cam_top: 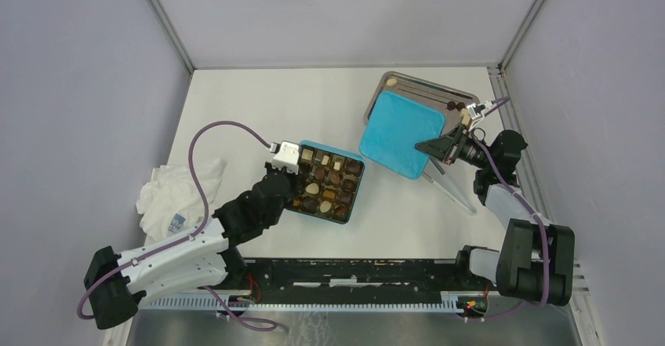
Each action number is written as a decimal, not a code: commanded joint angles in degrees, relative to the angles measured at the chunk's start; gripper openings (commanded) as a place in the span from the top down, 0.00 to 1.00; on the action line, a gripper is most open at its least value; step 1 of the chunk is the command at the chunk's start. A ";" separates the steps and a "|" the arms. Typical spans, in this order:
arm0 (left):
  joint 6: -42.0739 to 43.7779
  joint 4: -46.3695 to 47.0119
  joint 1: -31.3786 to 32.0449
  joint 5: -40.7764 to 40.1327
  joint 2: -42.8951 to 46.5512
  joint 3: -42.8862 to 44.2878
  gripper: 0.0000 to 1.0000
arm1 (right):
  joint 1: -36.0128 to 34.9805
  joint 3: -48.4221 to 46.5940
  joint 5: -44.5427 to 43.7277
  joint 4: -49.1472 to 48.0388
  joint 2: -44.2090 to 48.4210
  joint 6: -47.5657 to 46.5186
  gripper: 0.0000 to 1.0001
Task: Pack the chocolate
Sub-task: Close the box lid on the packing box.
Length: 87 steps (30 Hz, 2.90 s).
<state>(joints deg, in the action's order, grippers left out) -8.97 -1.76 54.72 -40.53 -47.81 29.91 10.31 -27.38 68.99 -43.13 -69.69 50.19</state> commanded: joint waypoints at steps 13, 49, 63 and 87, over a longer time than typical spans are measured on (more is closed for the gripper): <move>-22.51 -8.29 -7.13 12.82 -15.38 12.93 0.98 | 0.58 -2.07 -0.35 1.22 0.27 -4.13 1.00; -20.61 -11.91 -19.30 37.93 -8.27 11.49 0.18 | -5.12 0.28 -1.03 -4.95 2.16 1.24 1.00; -22.05 -3.05 -19.25 42.45 10.91 2.53 0.05 | -27.65 -6.50 -4.30 3.98 -7.62 1.49 0.99; -28.03 -3.48 -19.27 37.33 7.52 -4.83 0.13 | -33.16 -8.31 -11.28 5.11 -21.03 0.58 0.94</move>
<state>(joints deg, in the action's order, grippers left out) -35.31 -7.99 35.38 -2.96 -37.74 25.21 -22.81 -34.68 59.53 -39.31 -91.31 53.52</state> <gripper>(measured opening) 0.875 0.177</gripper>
